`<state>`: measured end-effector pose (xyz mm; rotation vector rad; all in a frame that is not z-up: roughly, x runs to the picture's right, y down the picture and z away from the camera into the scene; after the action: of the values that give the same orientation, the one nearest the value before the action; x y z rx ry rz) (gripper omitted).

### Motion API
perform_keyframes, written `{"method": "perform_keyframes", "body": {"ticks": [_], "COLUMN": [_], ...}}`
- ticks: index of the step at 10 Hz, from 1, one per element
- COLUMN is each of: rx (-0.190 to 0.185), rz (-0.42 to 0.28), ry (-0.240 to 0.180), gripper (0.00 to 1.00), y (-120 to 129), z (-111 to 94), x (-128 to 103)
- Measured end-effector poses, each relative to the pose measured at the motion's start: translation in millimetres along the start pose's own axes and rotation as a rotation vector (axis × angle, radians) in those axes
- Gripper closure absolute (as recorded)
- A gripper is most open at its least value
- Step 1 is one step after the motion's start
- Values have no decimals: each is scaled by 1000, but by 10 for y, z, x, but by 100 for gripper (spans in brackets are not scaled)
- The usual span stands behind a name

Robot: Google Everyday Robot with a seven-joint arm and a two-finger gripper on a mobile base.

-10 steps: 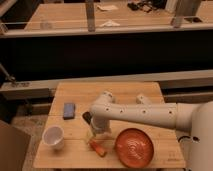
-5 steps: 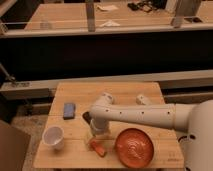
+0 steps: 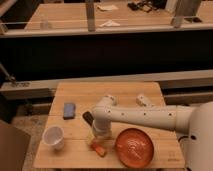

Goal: Place the pepper in the ceramic cup

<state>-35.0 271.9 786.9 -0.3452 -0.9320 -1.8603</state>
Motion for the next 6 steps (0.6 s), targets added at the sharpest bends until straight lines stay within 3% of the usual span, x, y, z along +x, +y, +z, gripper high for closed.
{"method": "perform_keyframes", "body": {"ticks": [6], "rx": [7], "rz": [-16], "ry": [2], "gripper": [20], "y": [32], "z": [74], "x": [-1]}}
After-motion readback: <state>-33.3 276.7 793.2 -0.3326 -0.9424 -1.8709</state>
